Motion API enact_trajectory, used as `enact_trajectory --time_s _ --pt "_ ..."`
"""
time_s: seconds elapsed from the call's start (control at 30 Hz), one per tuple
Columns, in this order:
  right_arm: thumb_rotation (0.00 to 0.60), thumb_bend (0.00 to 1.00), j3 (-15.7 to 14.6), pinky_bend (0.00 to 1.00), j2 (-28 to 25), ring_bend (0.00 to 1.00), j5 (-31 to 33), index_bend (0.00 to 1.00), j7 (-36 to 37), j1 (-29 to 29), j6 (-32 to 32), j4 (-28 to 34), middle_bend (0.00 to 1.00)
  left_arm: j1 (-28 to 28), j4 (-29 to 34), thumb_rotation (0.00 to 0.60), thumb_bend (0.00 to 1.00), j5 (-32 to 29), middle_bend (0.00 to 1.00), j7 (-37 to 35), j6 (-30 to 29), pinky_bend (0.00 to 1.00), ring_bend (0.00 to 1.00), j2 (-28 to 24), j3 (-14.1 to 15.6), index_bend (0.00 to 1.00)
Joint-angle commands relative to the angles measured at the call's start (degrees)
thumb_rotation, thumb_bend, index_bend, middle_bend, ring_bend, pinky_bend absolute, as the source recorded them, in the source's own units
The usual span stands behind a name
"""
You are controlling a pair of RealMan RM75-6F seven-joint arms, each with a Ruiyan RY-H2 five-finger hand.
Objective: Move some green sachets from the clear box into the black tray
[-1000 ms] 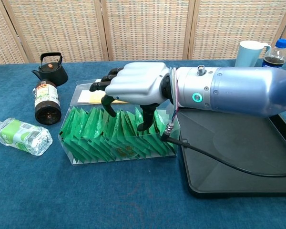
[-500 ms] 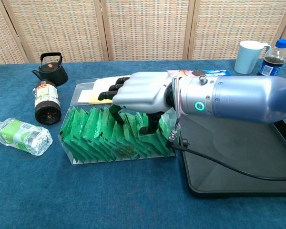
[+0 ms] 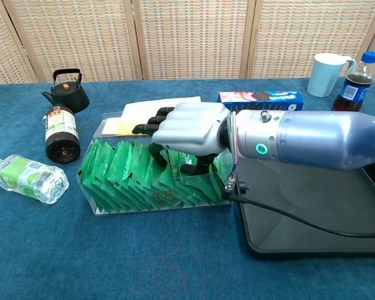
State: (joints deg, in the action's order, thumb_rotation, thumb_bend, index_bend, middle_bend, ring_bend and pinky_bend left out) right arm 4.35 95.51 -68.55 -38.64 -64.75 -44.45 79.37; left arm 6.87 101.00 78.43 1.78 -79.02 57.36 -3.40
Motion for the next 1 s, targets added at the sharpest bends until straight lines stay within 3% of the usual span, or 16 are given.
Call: enact_trajectory --time_s 0.03,0.33,0.67,1.0 --pt "0.6 0.36 0.0 0.0 0.3 0.0 -0.5 0.43 0.5 0.3 -0.3 -0.3 0.03 0.0 0.0 0.6 0.12 0.0 0.0 0.0 0.0 0.0 0.0 0.0 0.0 0.0" --pt "0.6 0.49 -0.3 0.0 2.0 0.0 -6.4 0.63 6.7 1.8 -3.1 -2.7 0.02 0.0 0.0 0.6 0.12 0.2 0.0 -0.3 -0.1 0.0 0.0 -0.1 0.0 0.0" --pt "0.6 0.53 -0.5 0.01 2.8 0.0 -12.2 0.64 12.0 2.9 -6.2 -5.0 0.02 0.0 0.0 0.6 0.12 0.2 0.0 -0.1 -0.1 0.0 0.0 -0.1 0.1 0.0" --pt "0.6 0.53 1.1 0.01 0.8 0.0 -16.8 0.65 15.3 3.7 -10.2 -3.9 0.02 0.0 0.2 0.6 0.12 0.5 0.0 0.0 -0.3 0.0 0.0 0.0 0.2 0.0"
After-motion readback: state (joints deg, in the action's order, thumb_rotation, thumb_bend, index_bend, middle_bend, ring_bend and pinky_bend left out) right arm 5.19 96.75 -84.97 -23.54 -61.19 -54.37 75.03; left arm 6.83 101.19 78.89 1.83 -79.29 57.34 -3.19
